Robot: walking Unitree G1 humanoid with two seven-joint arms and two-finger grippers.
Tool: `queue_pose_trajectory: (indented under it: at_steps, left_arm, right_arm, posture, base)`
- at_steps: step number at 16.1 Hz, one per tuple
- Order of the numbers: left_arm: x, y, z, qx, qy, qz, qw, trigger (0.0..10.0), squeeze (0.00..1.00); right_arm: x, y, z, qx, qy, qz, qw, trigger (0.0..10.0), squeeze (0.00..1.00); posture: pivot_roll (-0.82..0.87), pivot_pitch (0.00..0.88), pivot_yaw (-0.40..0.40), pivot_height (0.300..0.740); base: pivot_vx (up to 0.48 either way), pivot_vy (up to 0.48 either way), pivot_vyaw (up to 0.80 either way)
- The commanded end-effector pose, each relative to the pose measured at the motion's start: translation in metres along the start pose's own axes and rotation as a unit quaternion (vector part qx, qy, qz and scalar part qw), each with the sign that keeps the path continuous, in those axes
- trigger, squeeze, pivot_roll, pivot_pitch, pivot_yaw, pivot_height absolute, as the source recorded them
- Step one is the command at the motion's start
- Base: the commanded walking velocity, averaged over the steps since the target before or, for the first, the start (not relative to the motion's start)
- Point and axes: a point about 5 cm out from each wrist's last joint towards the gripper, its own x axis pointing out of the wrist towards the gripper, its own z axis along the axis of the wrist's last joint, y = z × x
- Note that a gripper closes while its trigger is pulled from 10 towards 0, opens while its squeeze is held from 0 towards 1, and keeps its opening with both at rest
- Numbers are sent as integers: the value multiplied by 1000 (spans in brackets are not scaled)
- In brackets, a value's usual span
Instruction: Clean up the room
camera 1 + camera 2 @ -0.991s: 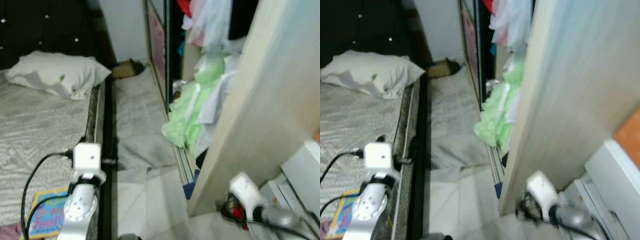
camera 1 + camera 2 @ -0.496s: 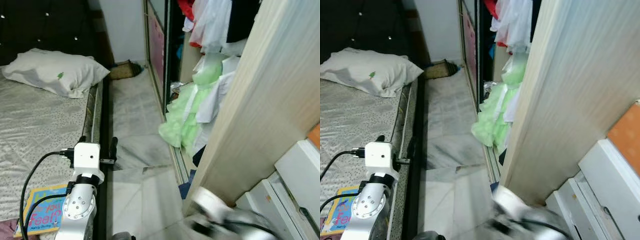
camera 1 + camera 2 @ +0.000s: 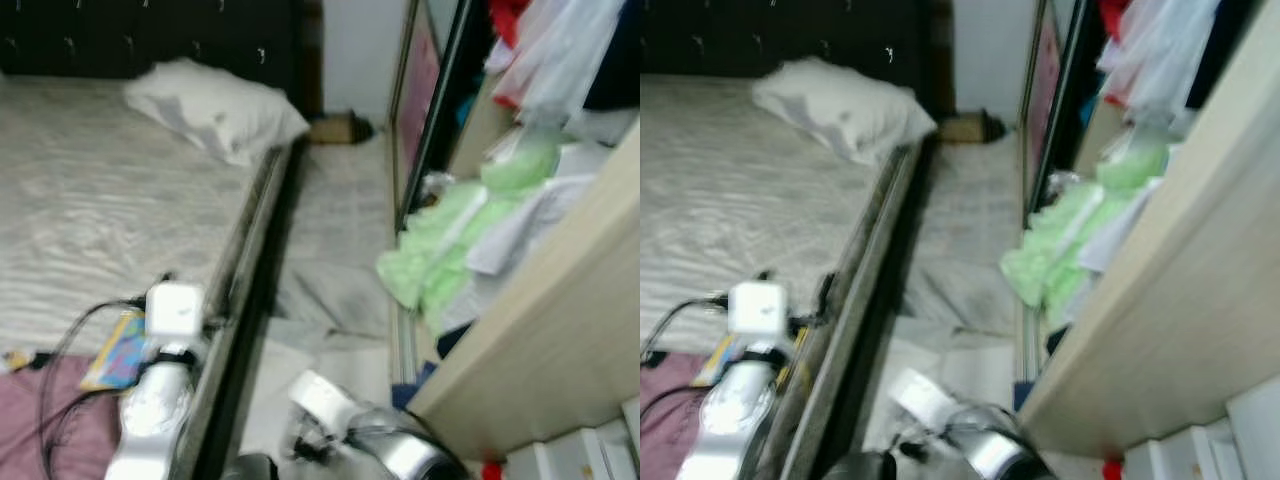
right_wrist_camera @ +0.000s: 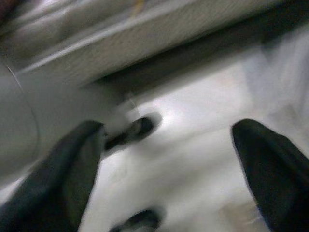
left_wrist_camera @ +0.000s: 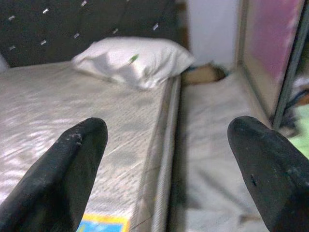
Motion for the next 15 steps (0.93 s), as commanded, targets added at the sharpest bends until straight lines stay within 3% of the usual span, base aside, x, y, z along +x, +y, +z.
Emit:
queue_pose_trajectory:
  at_steps: [1, 2, 3, 4, 5, 6, 8, 11, 13, 15]
  left_arm:
    - [1, -6, 4, -6, -8, -8, 1000, 10000, 0]
    - [1, -7, 4, -6, -8, -10, 1000, 10000, 0]
    - [1, -7, 4, -6, -8, -11, 1000, 10000, 0]
    - [1, -8, 4, -5, -7, -13, 1000, 10000, 0]
    - [0, -8, 4, -5, -7, -13, 1000, 10000, 0]
    - [0, -7, 4, -5, -6, -13, 1000, 10000, 0]
    - [0, -6, 4, -6, -6, -7, 1000, 10000, 0]
    - [-3, -1, 5, -2, -6, 22, 1000, 10000, 0]
    - [-5, 2, 4, -2, -4, 24, 1000, 10000, 0]
    - [-5, 3, 4, -1, -4, 23, 1000, 10000, 0]
  right_arm:
    - [2, 1, 4, -4, -22, -25, 999, 10000, 0]
    - [-6, -12, 13, -5, -81, -84, 993, 10000, 0]
    - [-6, -13, 18, 3, -97, -95, 991, 10000, 0]
    - [-30, -44, 40, 16, -180, -128, 975, 10000, 0]
    - [-105, -101, 35, 14, -244, -153, 958, 10000, 0]
    - [-138, -119, 34, 6, -274, -162, 948, 10000, 0]
    - [-144, -129, 41, 13, -310, -213, 927, 10000, 0]
    - [-142, -129, 60, 17, -347, -299, 889, 10000, 0]
    - [-137, -123, 62, 44, -350, -301, 886, 10000, 0]
    - [-138, -113, 62, 53, -346, -275, 895, 10000, 0]
  posture:
    - [-91, 0, 11, 740]
    - [-93, 0, 16, 740]
    - [-93, 0, 16, 740]
    - [-88, 0, 21, 740]
    - [-84, 0, 21, 740]
    - [-82, 0, 22, 740]
    - [-78, 0, 22, 740]
    - [-77, 0, 33, 740]
    - [-72, 0, 40, 740]
    - [-69, 0, 43, 740]
  base:
    - [0, 0, 800]
    - [0, 0, 800]
    - [0, 0, 800]
    - [0, 0, 781]
    - [0, 0, 781]
    - [0, 0, 775]
    - [0, 0, 769]
    - [0, 0, 769]
    - [0, 0, 769]
    - [0, 0, 769]
